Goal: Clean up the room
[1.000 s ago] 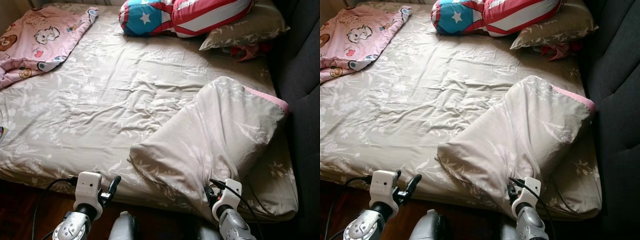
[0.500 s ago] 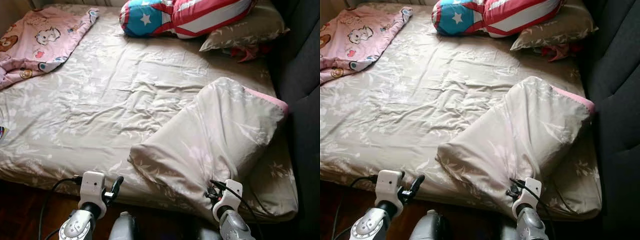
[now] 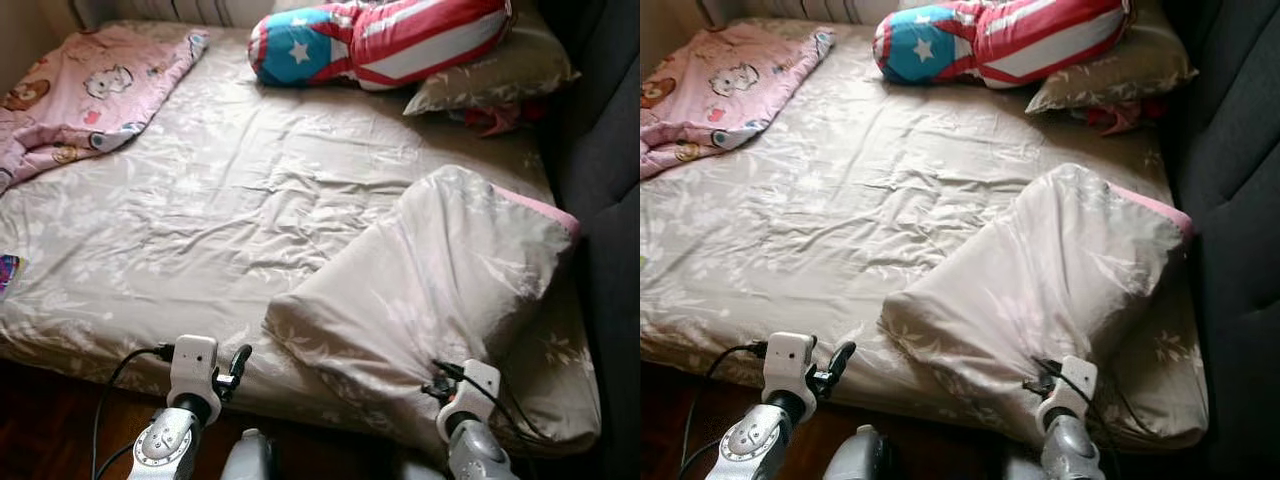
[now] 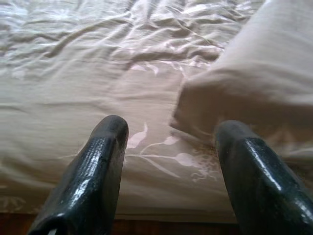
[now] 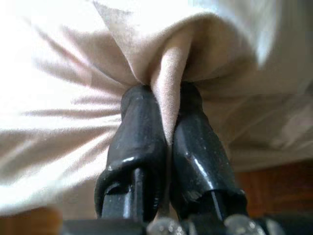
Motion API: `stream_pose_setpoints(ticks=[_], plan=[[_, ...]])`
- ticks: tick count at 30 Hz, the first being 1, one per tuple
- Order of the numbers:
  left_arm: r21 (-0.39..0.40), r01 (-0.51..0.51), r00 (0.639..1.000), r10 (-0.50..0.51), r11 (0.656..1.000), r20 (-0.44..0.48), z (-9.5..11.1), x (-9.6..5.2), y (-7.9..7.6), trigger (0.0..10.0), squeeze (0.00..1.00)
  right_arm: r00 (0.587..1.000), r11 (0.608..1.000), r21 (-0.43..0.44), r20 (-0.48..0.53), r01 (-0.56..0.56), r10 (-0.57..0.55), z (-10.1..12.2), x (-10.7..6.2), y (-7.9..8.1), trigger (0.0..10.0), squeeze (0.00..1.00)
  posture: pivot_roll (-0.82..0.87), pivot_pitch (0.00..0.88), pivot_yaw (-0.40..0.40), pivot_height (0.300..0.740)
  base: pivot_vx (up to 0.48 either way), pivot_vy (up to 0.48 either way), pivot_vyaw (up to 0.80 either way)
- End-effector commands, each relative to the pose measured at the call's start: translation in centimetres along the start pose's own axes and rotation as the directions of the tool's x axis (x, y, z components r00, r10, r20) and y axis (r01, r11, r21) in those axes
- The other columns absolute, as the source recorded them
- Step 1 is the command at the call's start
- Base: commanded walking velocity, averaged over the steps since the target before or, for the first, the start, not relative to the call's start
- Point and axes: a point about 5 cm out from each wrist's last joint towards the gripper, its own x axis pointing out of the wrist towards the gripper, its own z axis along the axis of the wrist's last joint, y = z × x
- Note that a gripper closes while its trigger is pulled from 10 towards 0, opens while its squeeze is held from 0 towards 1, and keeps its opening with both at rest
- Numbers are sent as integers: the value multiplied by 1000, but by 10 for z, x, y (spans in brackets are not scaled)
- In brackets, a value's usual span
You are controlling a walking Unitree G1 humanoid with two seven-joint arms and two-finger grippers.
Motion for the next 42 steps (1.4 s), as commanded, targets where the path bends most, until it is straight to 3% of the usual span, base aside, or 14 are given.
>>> stream_pose_setpoints(ticks=[1,7,12,16,18,19,25,26,27,30,32,35,40,42], plan=[[12,-13,1000,13,1000,-27,-8,0,3,10000,0,977,990,35,162,134,-138,40,3,-34,0,0,-61,93,1,670,0,0,0],[10,-14,1000,14,1000,-17,-9,5,3,10000,0,905,955,21,313,297,-288,84,-1,-72,0,0,-74,76,3,670,0,0,0],[12,-13,1000,13,1000,-12,-10,7,4,10000,0,760,851,70,417,520,-499,124,-22,-127,0,0,-86,69,10,670,0,0,0],[16,-8,1000,9,1000,-16,-12,6,5,10000,0,717,817,66,442,573,-539,137,-31,-145,0,0,-93,68,11,670,0,0,0],[18,-7,1000,7,1000,-17,-14,6,5,10000,0,736,825,48,423,564,-528,135,-30,-147,0,0,-93,67,11,670,0,0,0],[17,-6,1000,6,1000,-18,-15,6,5,10000,0,753,832,33,408,553,-517,132,-29,-146,10000,0,-92,67,11,670,0,0,0],[14,1,1000,-1,1000,-20,-16,6,0,10000,0,832,898,-6,377,441,-406,117,-18,-123,10000,67,-87,64,11,670,0,0,0],[13,2,1000,-2,1000,-25,-18,6,0,10000,0,855,924,-21,389,382,-344,116,-16,-113,10000,988,-84,59,10,670,0,0,0],[13,2,1000,-2,1000,-29,-20,6,0,10000,0,866,938,-33,395,346,-305,115,-14,-107,10000,1000,-84,59,10,670,0,0,0],[7,-2,999,2,1000,-44,-23,5,1,10000,0,904,973,-84,395,216,-166,109,-10,-85,10000,1000,-87,48,6,670,0,0,0],[1,-9,998,9,1000,-54,-27,5,1,10000,0,922,980,-124,375,155,-99,102,-8,-75,10000,0,-87,42,4,670,0,0,0],[-29,-34,996,31,999,-89,-36,4,1,10000,0,962,975,-213,275,58,3,75,-5,-59,10000,0,-90,31,-2,670,0,0,0],[-67,-61,987,50,996,-155,-54,0,2,10000,0,991,975,-217,113,-50,76,27,-7,-41,10000,0,-93,7,-8,670,0,0,0],[-86,-94,975,74,992,-207,-66,-4,5,10000,0,994,968,-228,-1,-106,108,-9,-14,-30,10000,0,-90,0,-10,670,0,0,0]])
